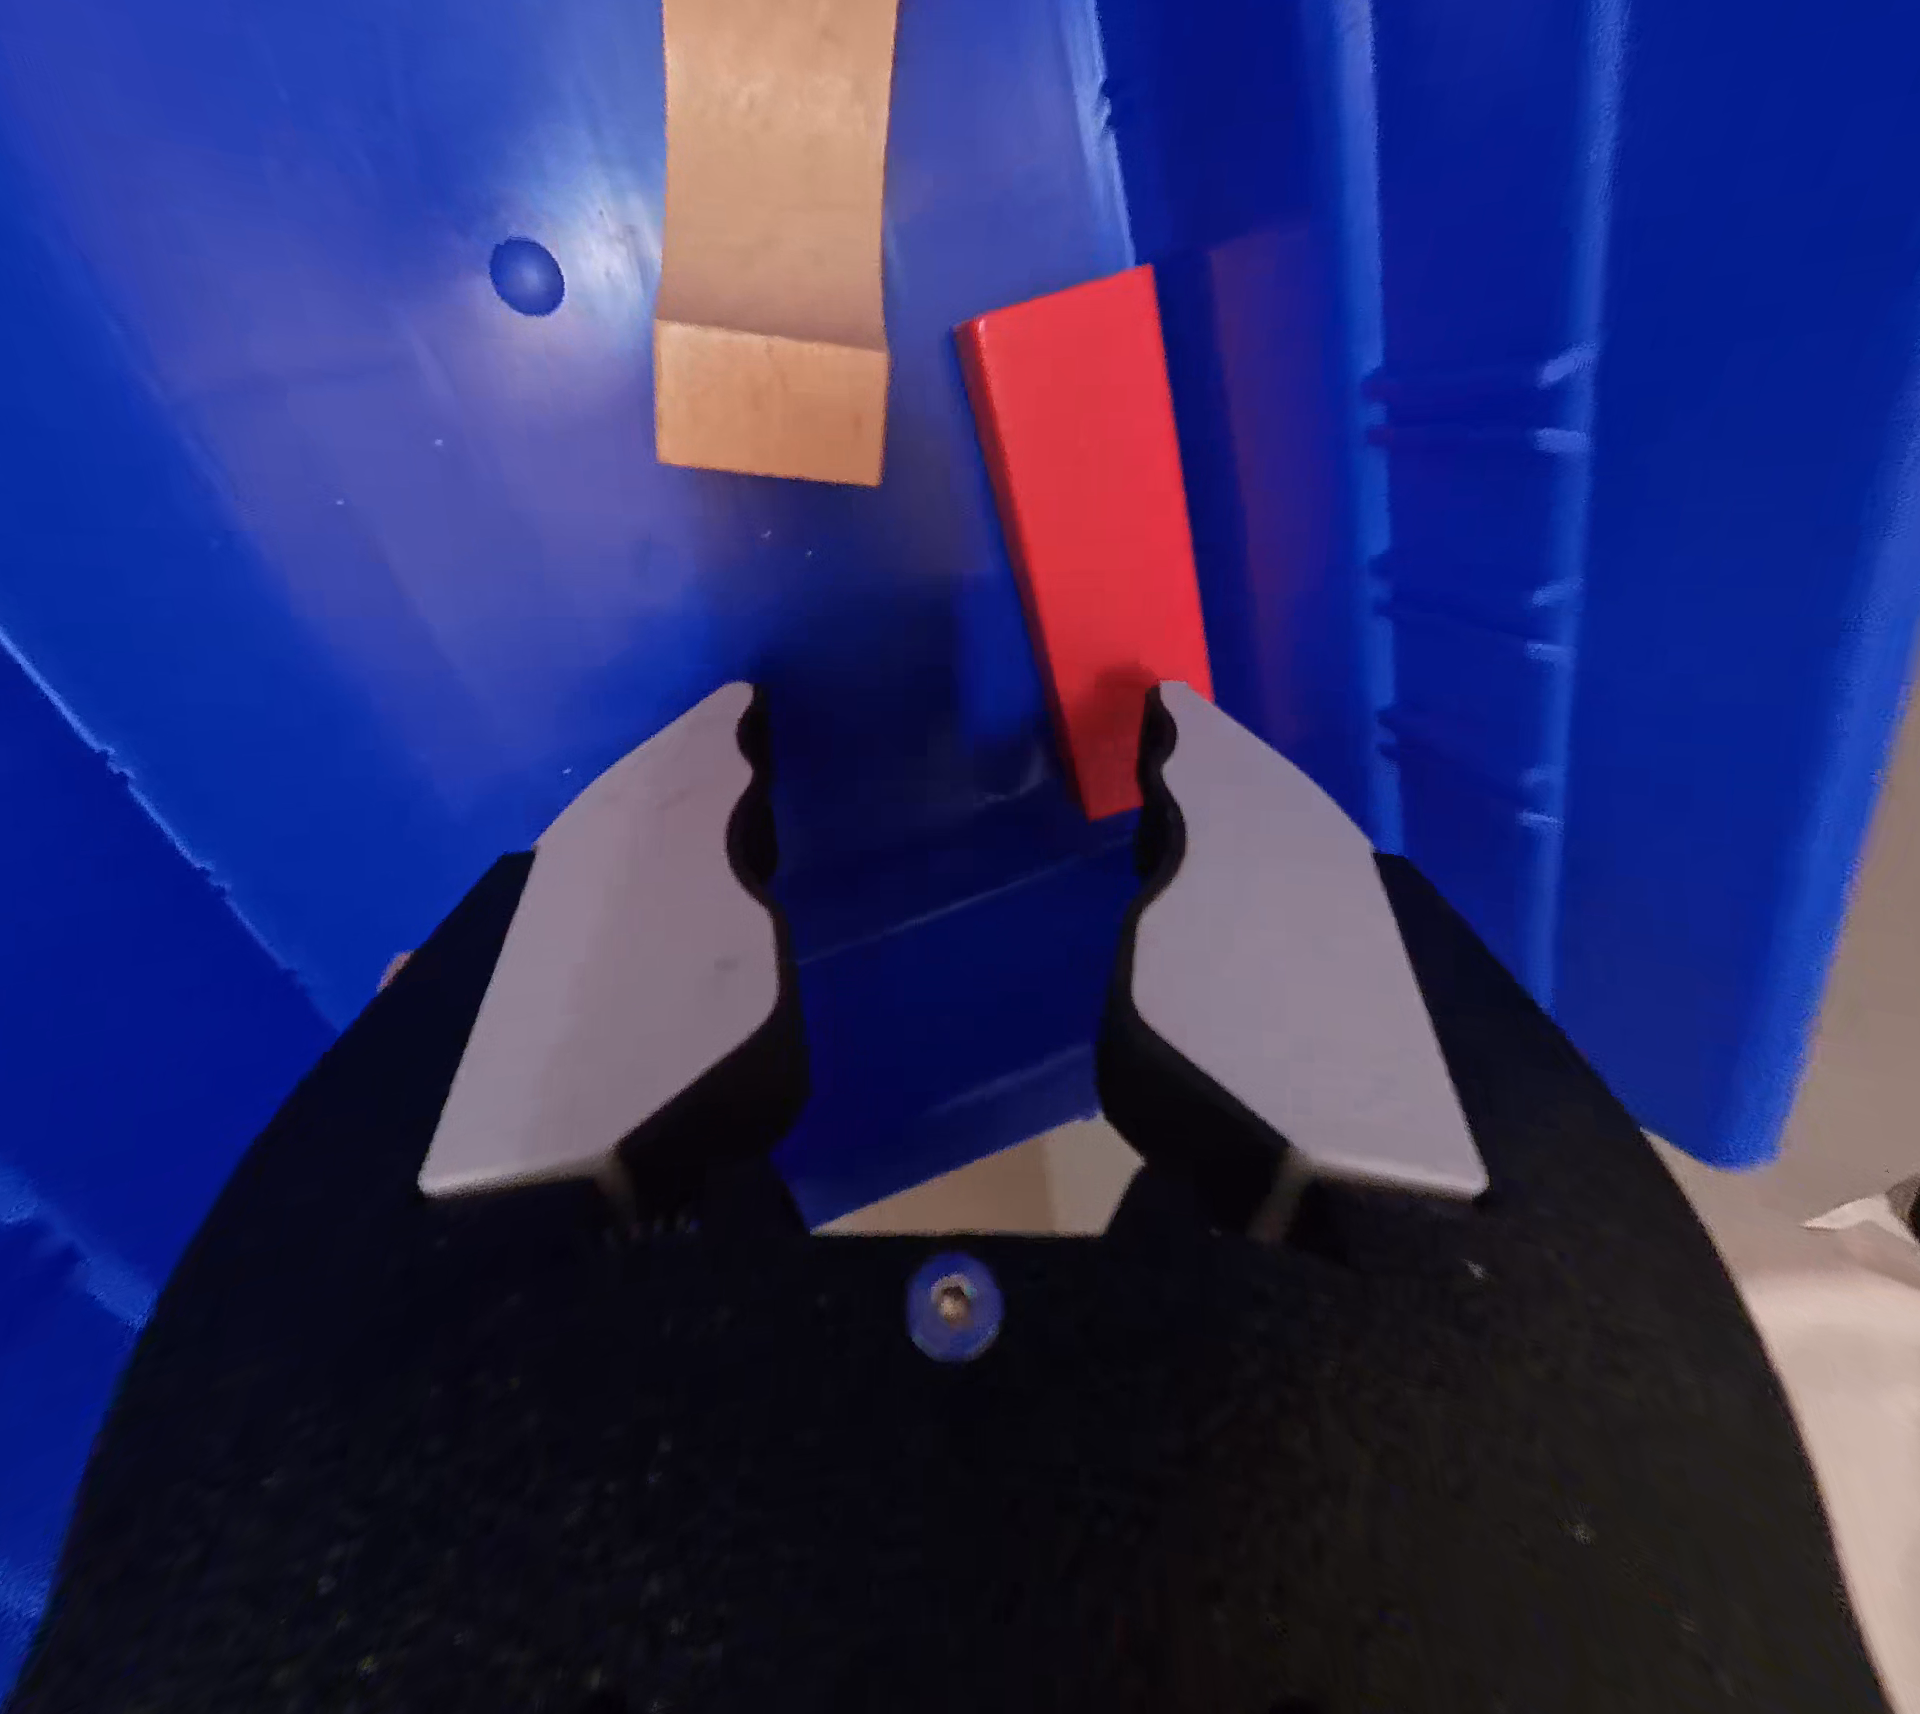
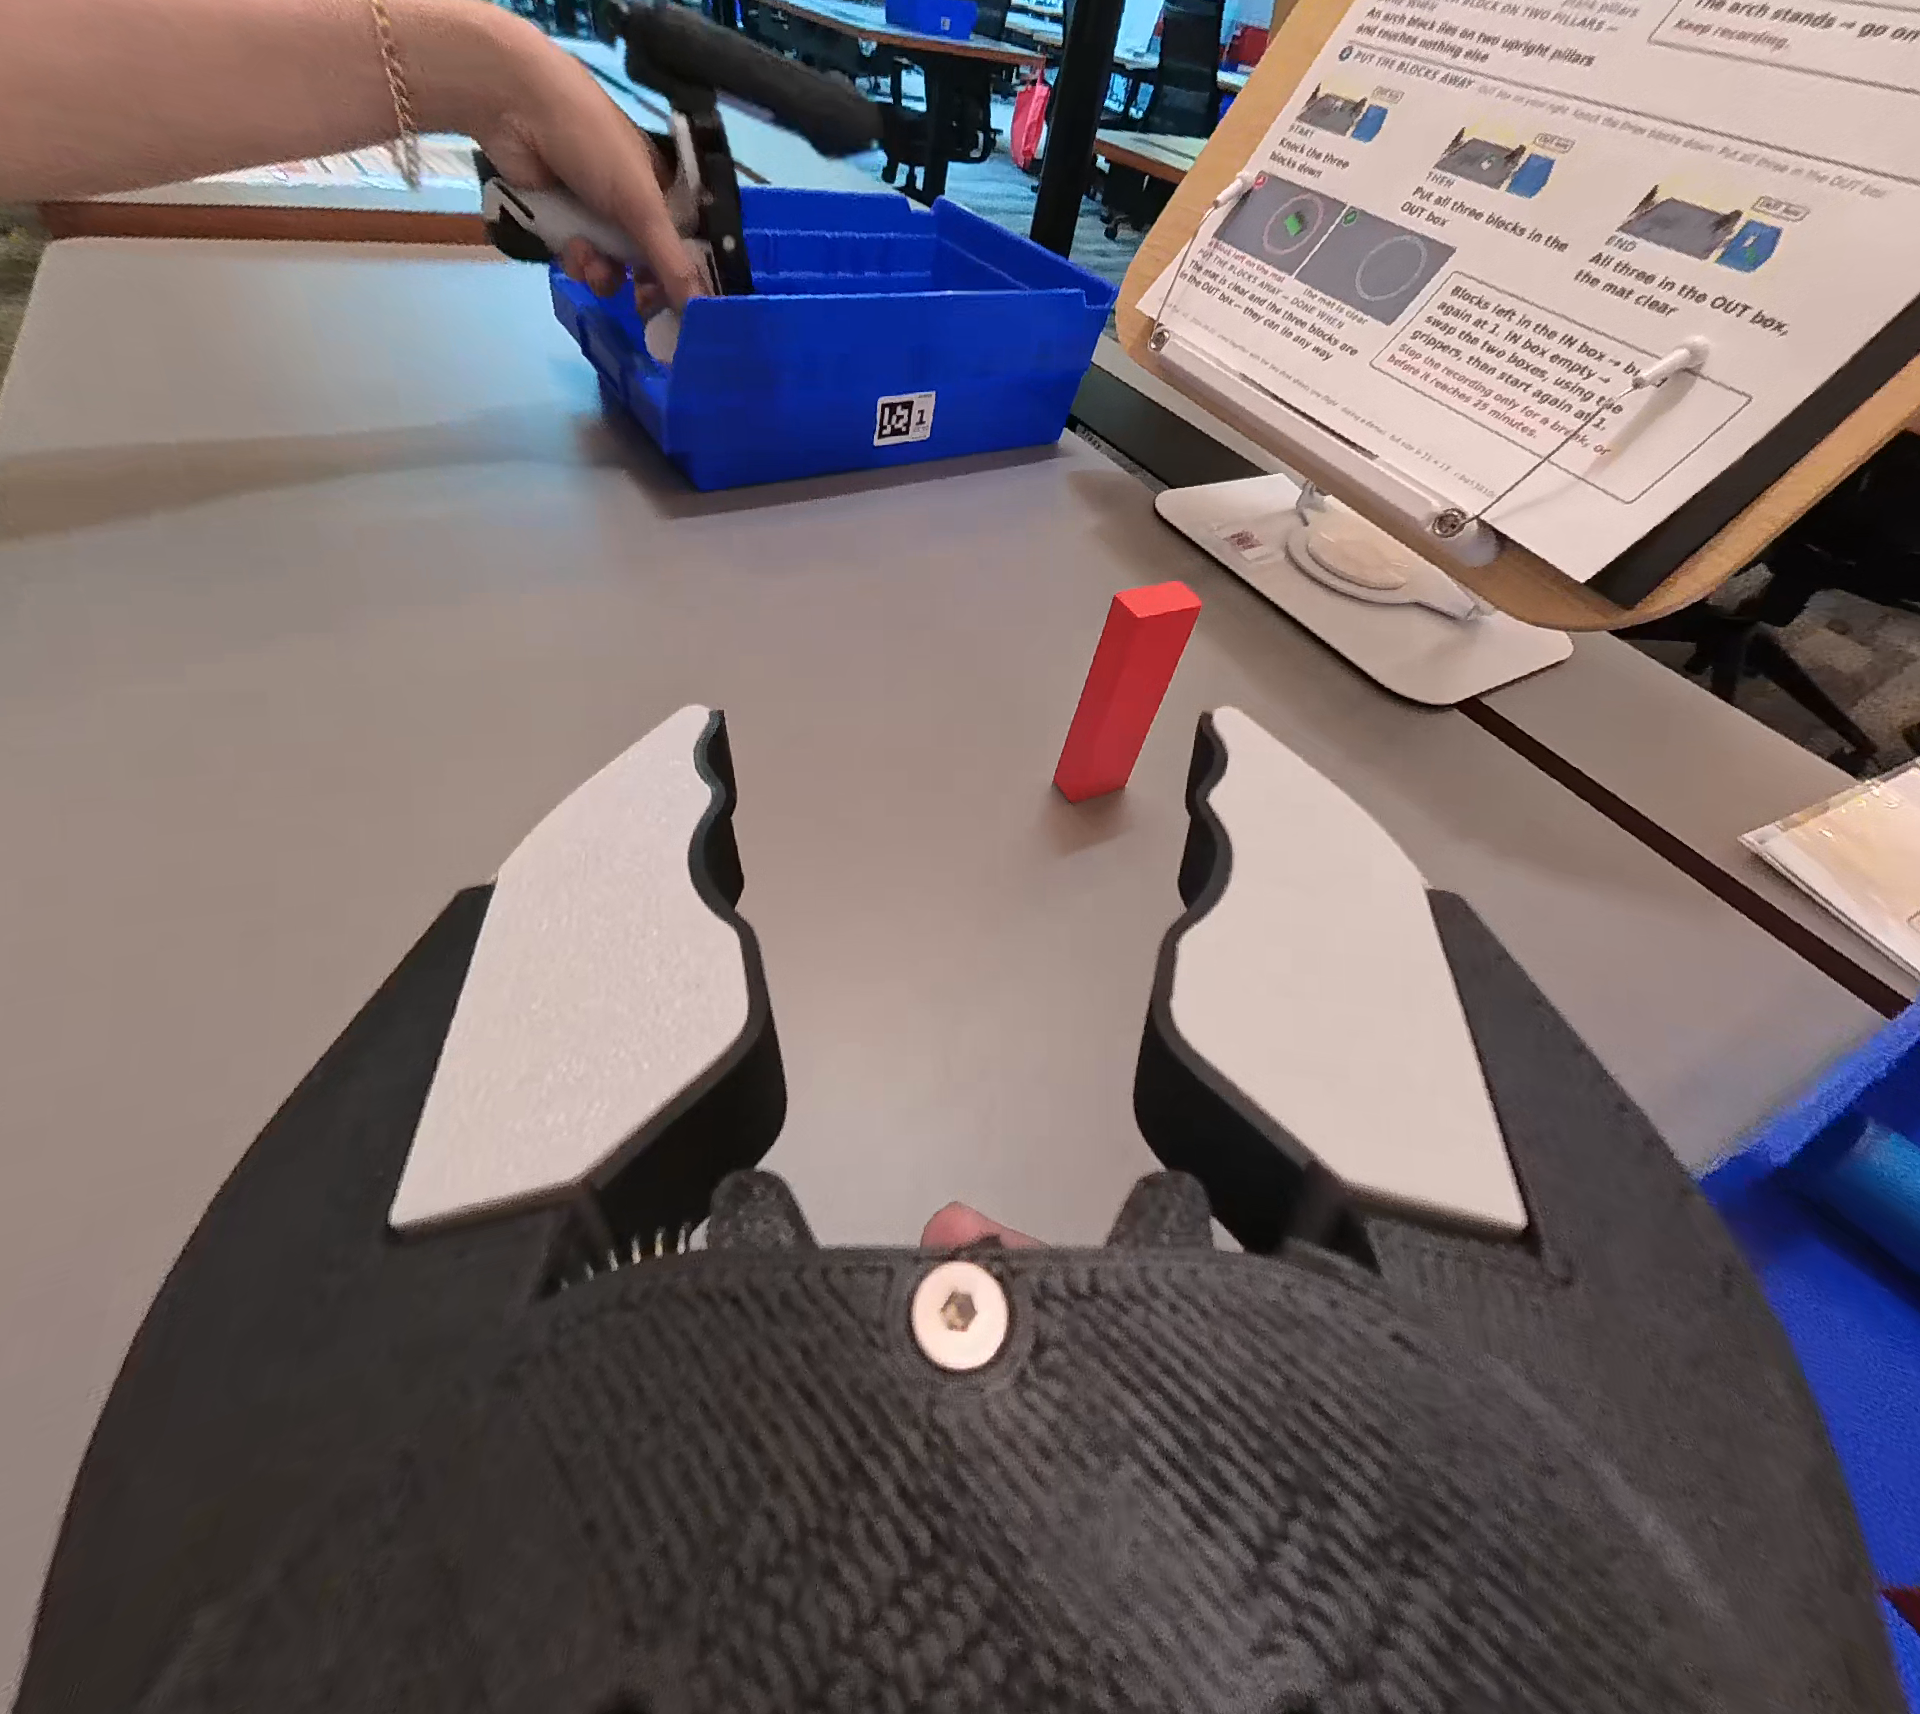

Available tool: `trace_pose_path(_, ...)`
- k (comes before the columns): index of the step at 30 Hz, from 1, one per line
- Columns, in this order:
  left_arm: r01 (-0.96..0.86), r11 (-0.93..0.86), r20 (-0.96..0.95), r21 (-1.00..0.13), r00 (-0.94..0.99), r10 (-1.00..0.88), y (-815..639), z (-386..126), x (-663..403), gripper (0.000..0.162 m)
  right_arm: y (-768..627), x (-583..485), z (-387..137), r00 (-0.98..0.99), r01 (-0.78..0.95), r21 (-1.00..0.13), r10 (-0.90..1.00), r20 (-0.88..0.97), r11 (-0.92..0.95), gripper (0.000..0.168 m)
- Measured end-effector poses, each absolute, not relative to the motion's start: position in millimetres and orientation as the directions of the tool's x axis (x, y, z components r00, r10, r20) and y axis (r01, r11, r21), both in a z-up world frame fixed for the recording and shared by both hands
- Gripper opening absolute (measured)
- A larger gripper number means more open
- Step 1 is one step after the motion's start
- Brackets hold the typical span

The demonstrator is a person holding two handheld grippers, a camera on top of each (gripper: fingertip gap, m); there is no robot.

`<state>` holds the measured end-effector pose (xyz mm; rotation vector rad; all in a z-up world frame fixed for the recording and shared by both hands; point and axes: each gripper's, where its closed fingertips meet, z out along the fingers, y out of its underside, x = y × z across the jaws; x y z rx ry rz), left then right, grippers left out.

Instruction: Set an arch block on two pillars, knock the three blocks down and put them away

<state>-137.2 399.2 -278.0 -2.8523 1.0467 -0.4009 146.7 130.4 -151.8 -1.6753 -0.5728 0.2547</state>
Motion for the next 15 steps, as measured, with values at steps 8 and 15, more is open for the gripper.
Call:
trace_pose_path(8, -0.651, -0.724, 0.206, -0.229, 0.695, -0.689, 403.2, -262.3, -114.2, 0.064, 140.4, 142.5, -146.4, 0.848, 0.258, -0.96, 0.5, 0.174, -0.104, 0.084)
trace_pose_path(15, -0.566, -0.792, 0.222, -0.228, 0.762, -0.609, 416.9, -271.5, -105.4, 0.055, 142.2, 142.8, -150.6, 0.848, 0.285, -0.95, 0.497, 0.186, -0.131, 0.084)
